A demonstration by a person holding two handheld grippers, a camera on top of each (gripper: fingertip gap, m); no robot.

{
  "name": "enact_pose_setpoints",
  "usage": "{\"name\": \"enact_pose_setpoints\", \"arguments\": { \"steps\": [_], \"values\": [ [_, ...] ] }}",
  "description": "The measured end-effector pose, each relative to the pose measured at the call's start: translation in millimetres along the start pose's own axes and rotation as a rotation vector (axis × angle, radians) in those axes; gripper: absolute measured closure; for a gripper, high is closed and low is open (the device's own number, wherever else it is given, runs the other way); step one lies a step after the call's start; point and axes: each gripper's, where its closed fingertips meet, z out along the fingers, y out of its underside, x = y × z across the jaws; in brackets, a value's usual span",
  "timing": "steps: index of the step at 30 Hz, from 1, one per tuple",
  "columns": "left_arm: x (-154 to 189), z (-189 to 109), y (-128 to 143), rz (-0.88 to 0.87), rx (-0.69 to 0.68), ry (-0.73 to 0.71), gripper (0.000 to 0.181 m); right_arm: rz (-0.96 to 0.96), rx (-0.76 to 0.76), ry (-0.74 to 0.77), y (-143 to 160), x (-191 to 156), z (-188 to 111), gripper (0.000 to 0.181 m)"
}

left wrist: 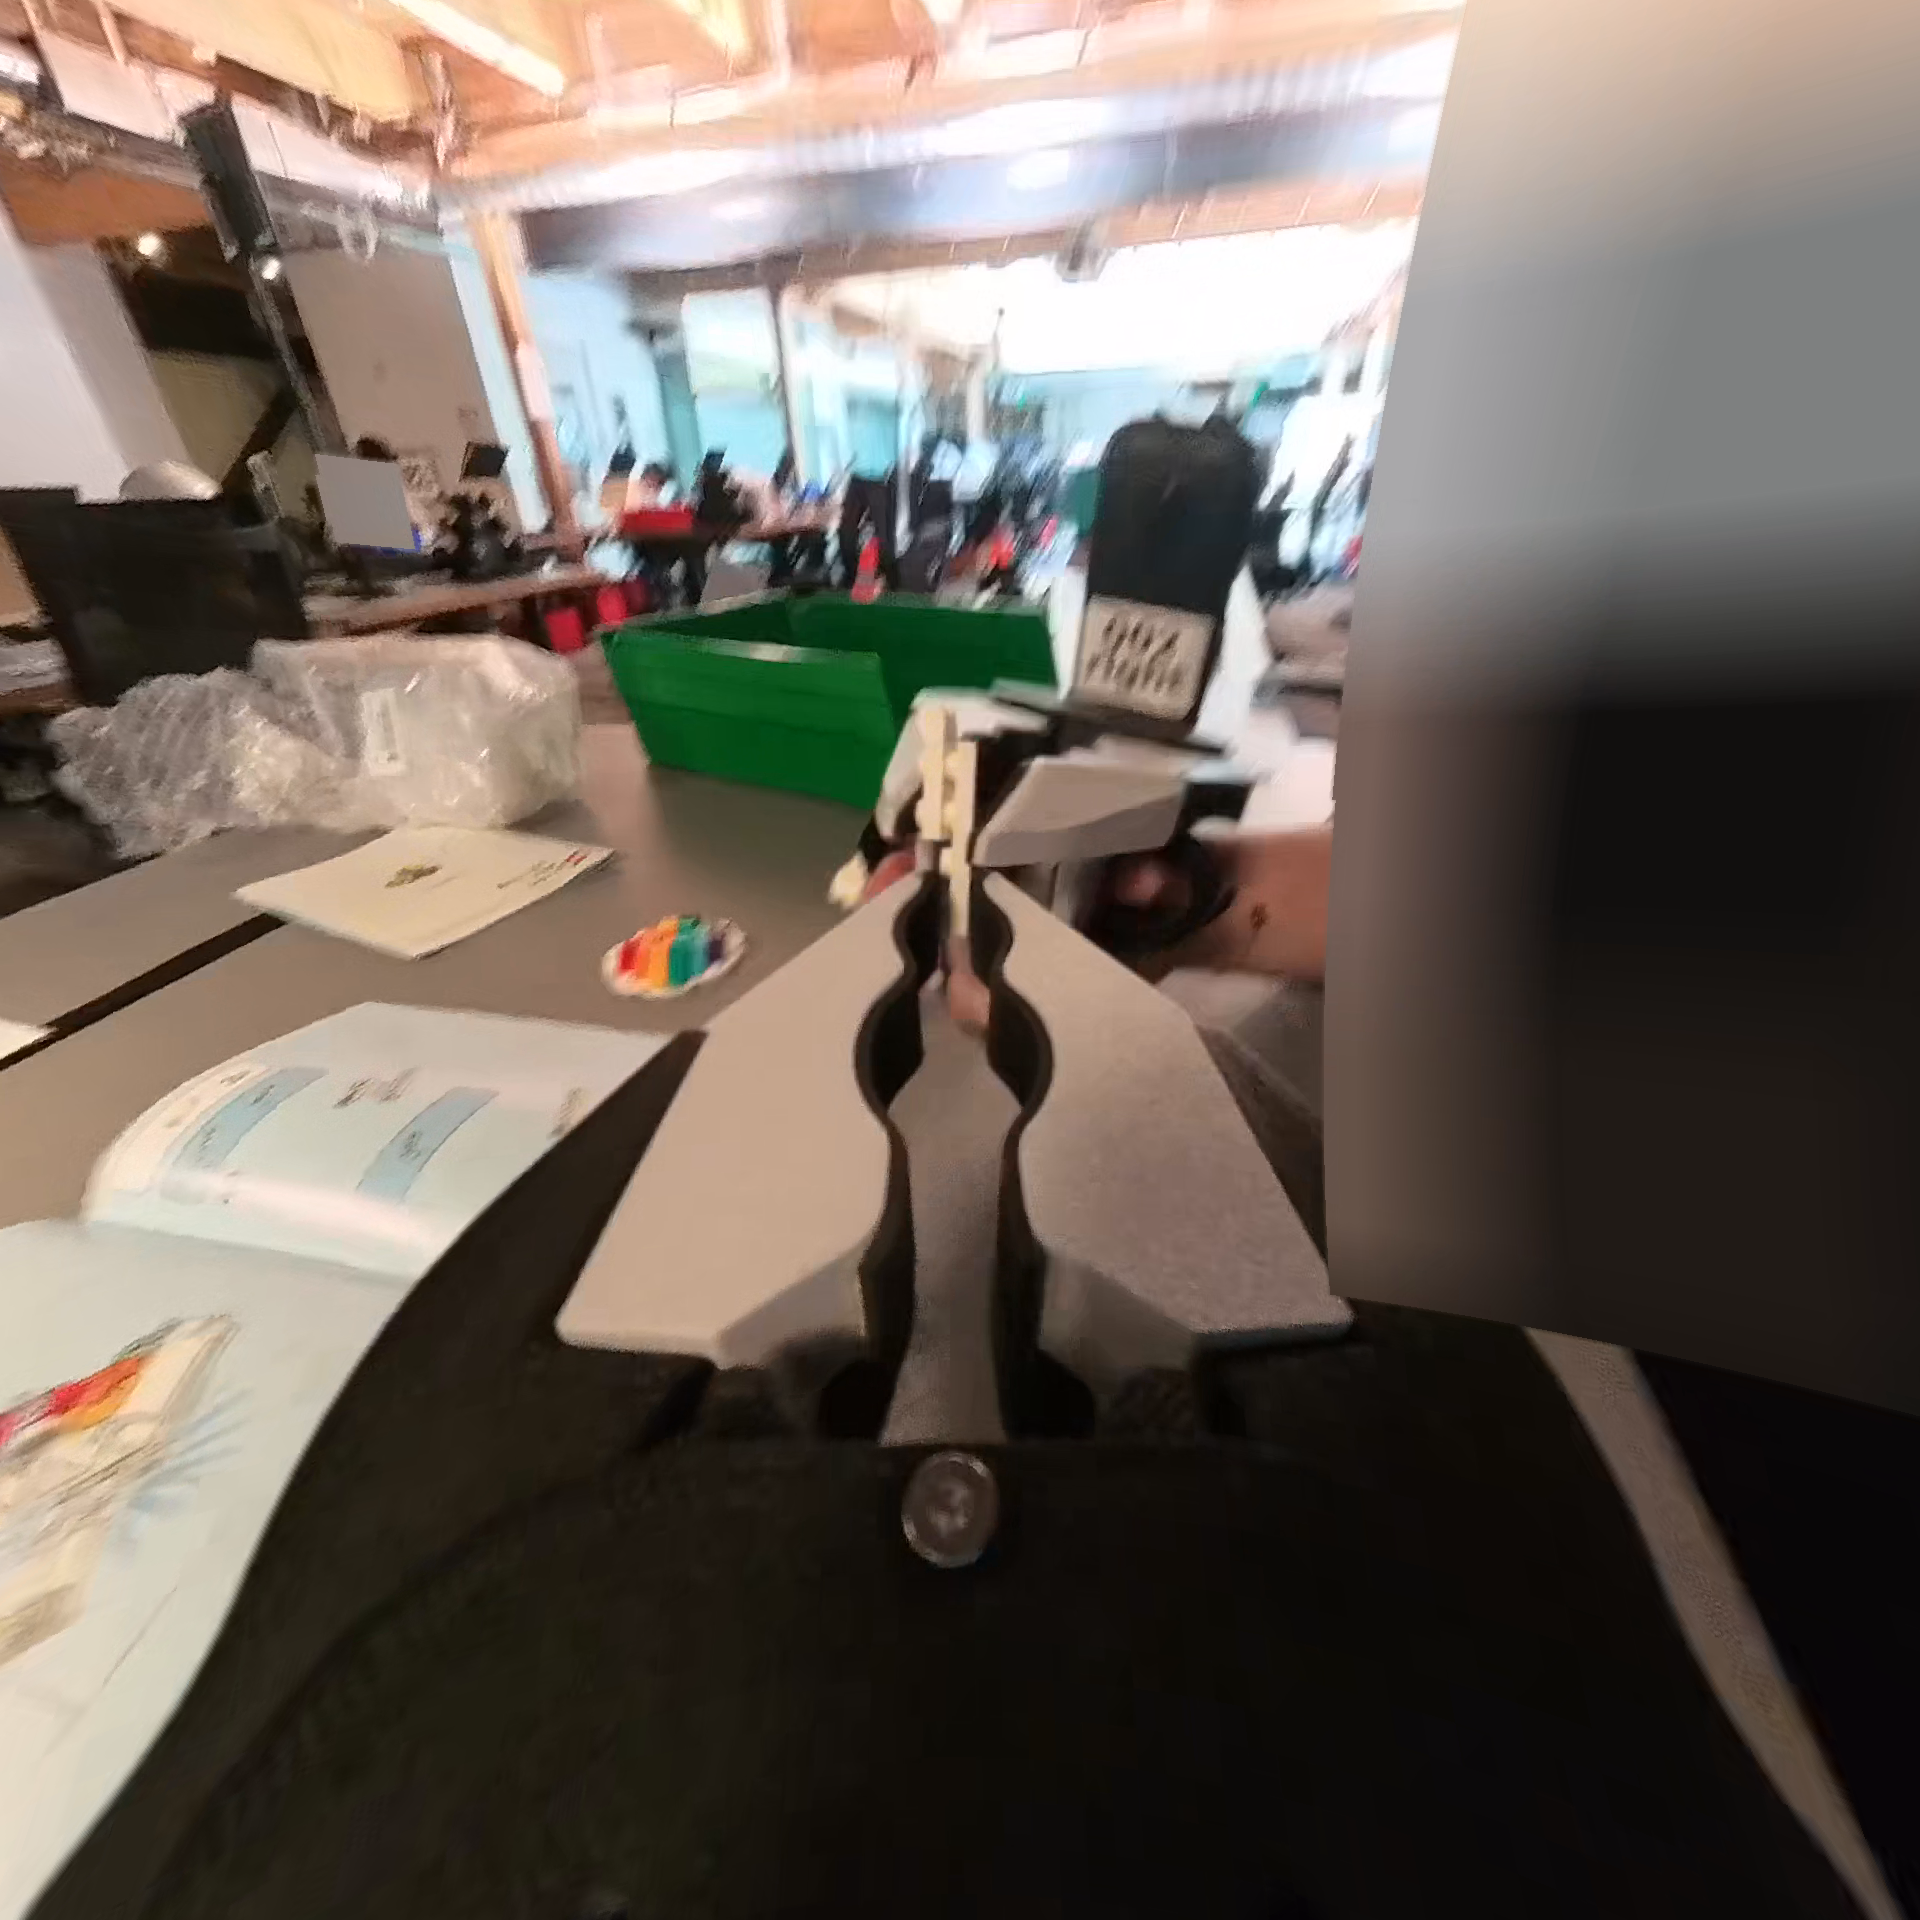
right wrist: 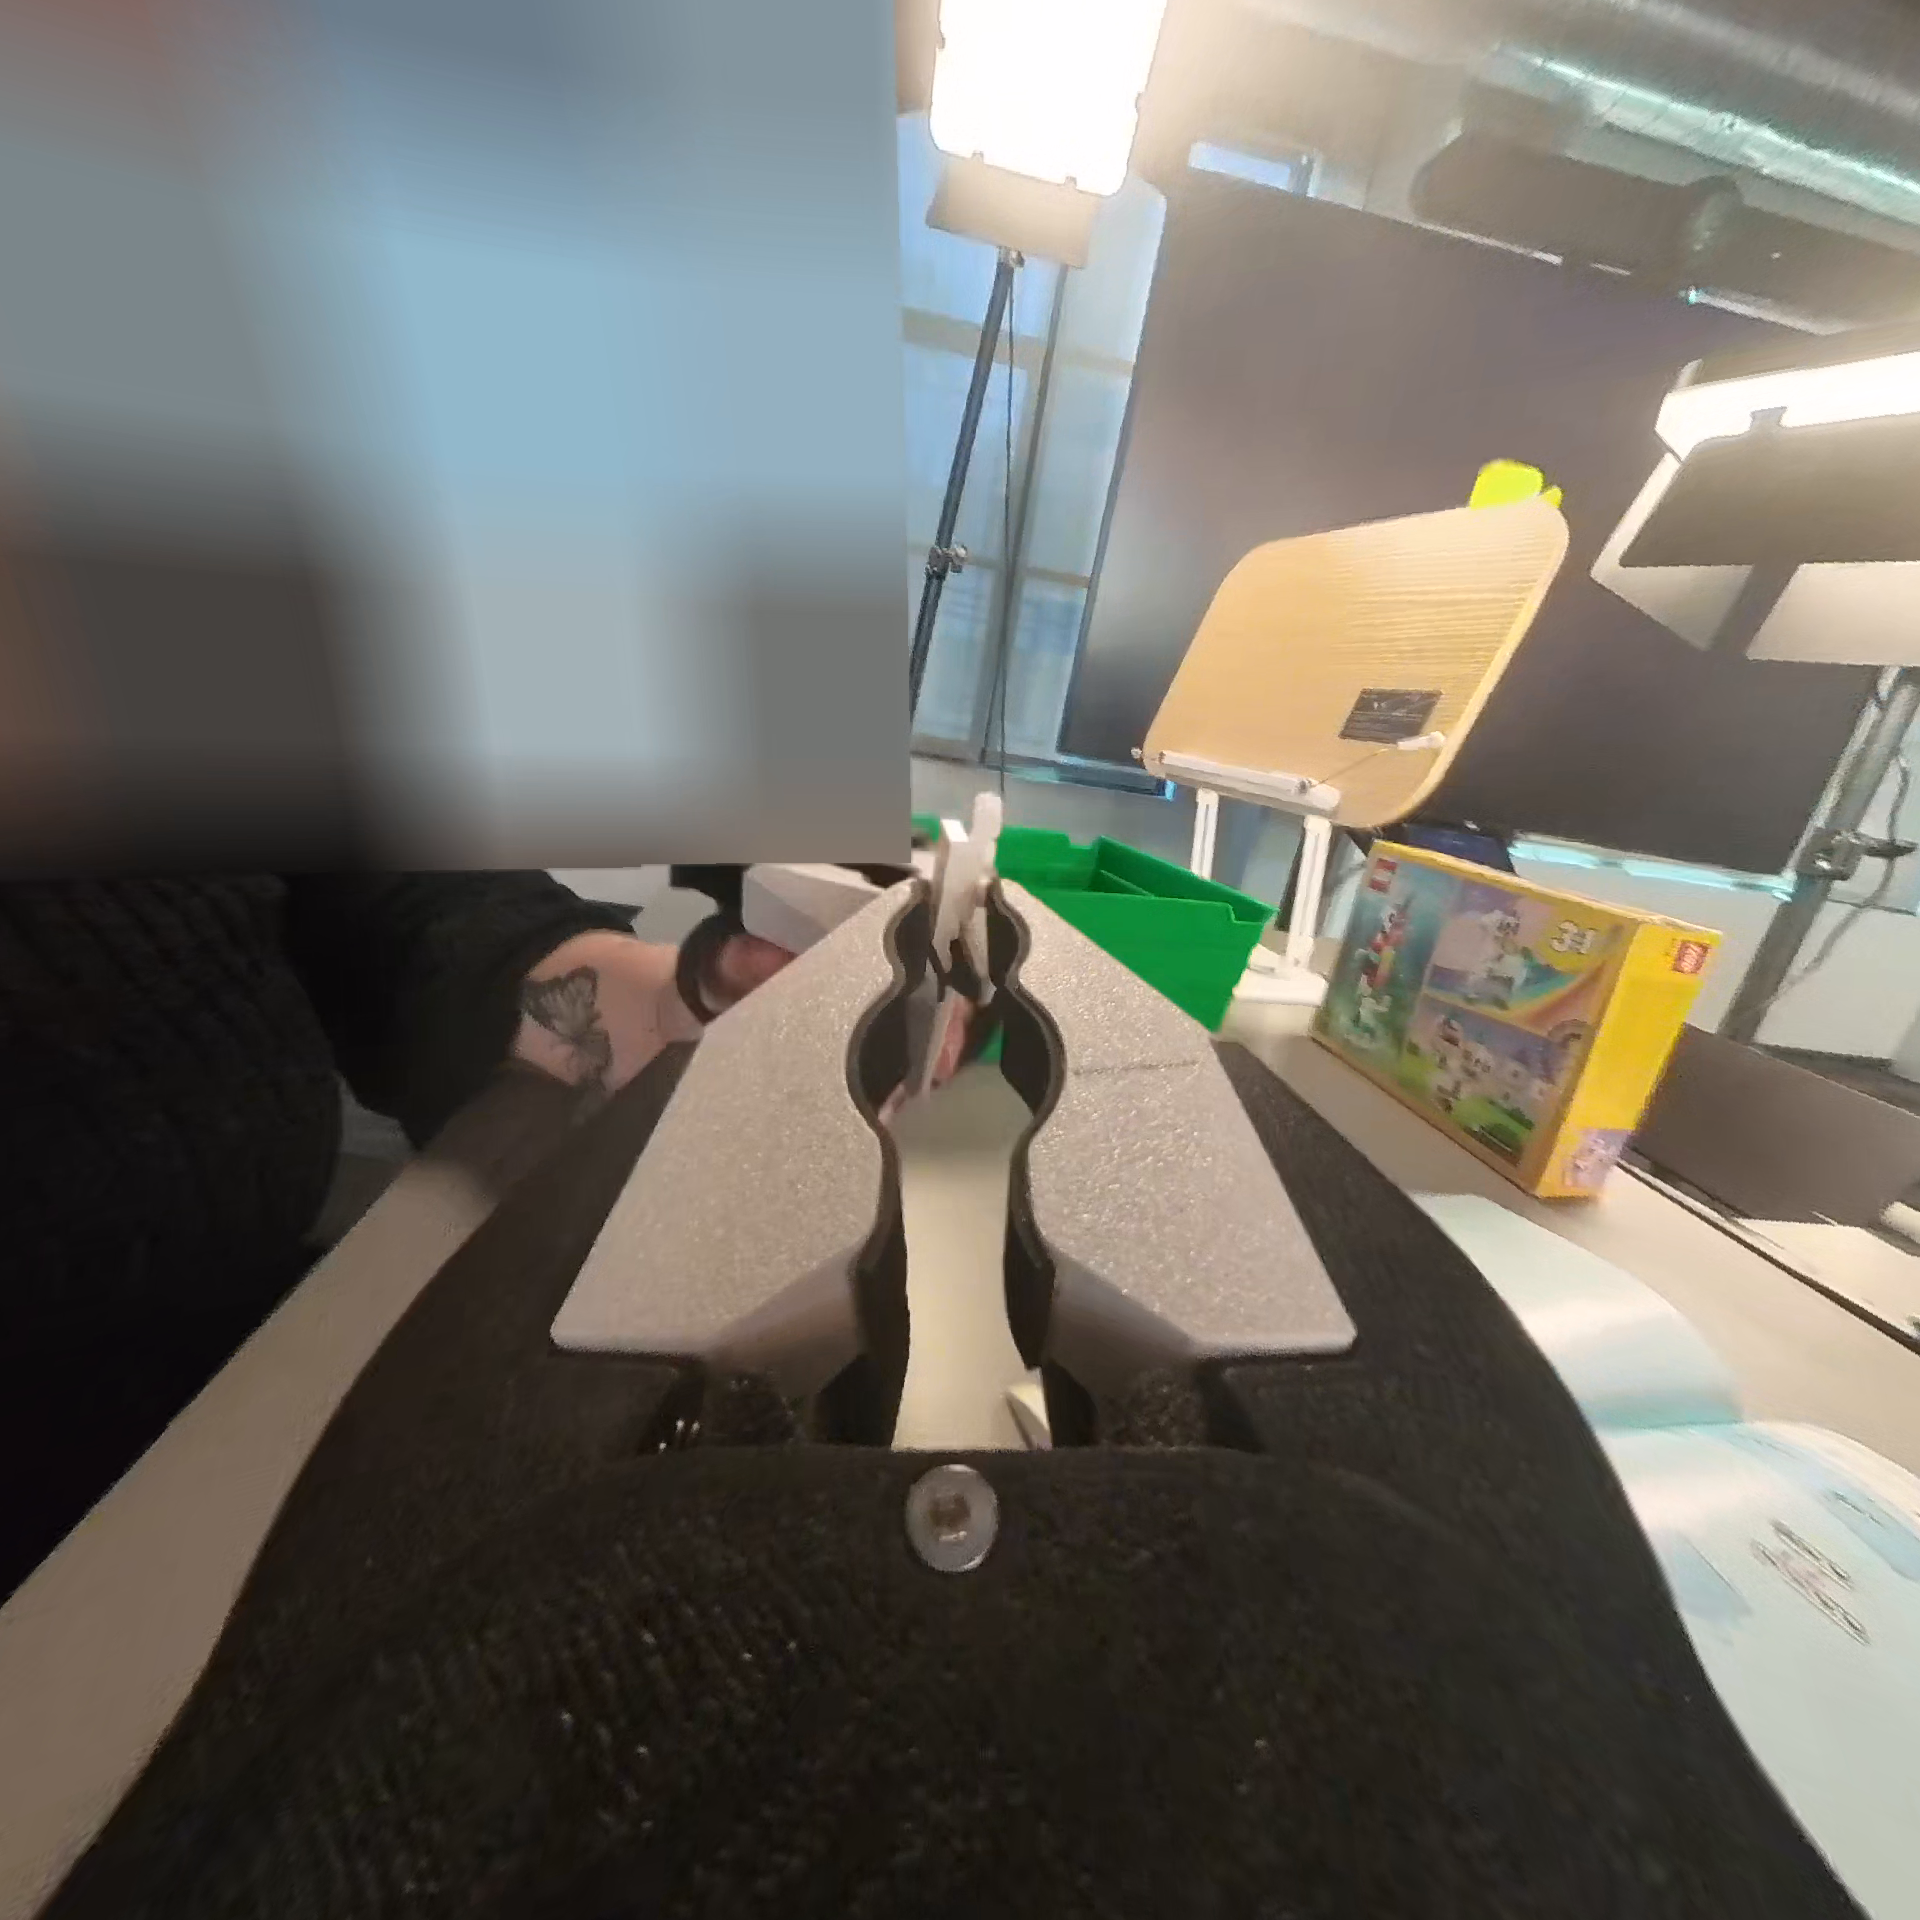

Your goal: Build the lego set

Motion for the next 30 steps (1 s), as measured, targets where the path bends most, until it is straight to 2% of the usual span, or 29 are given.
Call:
{"name": "enact_pose_setpoints", "arguments": {
  "steps": [1,5,9,11,19,26,30],
  "values": [
    [-7.5,-0.2,9.2,0.056,-0.074,-0.050,0.177,-0.025,-0.057,0.014,6.7,3.3,-1.7,0.172],
    [-33.3,-9.5,51.4,0.343,-0.394,-0.208,0.177,-0.310,-0.361,0.070,42.9,12.9,-11.4,0.143],
    [-34.6,-12.6,75.8,0.487,-0.548,-0.198,0.177,-0.607,-0.600,0.069,72.2,13.3,-16.8,0.142],
    [-32.7,-12.8,84.9,0.530,-0.596,-0.182,0.177,-0.687,-0.694,0.046,88.1,12.6,-20.6,0.146],
    [-29.7,-13.4,99.3,0.642,-0.677,-0.154,0.177,-0.741,-0.763,0.007,100.8,9.5,-25.0,0.169],
    [-27.7,-15.8,106.5,0.652,-0.724,-0.135,0.176,-0.749,-0.801,-0.039,108.1,3.8,-27.0,0.173],
    [-25.1,-17.1,111.9,0.628,-0.758,-0.118,0.176,-0.821,-0.840,-0.074,112.7,-0.1,-28.3,0.174]
  ]
}}
